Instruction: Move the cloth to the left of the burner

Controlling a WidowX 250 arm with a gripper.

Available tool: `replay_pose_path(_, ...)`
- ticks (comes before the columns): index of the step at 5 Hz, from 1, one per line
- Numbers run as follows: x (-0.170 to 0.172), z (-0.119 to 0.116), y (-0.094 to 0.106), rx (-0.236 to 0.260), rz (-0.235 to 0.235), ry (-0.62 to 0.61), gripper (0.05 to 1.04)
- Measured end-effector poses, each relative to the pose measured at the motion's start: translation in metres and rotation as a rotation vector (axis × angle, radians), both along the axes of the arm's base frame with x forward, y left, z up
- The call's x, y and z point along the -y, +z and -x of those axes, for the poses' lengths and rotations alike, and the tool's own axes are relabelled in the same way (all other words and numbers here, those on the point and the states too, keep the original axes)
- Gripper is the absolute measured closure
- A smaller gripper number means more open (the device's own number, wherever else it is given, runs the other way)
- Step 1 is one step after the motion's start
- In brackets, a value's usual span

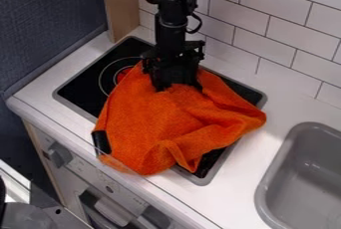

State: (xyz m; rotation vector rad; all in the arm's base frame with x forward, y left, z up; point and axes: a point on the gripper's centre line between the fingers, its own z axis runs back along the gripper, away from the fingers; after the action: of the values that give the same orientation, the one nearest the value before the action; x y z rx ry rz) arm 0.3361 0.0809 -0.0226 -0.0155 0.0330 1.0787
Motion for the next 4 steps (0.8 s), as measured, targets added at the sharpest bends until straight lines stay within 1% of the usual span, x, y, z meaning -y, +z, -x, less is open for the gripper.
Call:
replay_pose_path(1,-0.004,0.004,0.000,0.006,-0.021,0.010,0.579)
replay_pose_path(2,-0.008,0.002,0.001,-0.029,-0.033,0.009,0.796)
replay_pose_path(3,-0.010,0.000,0.002,-0.026,-0.041,0.004,0.919)
replay_pose_path(4,-0.018,-0.007,0.007,-0.013,-0.039,-0.002,0.994)
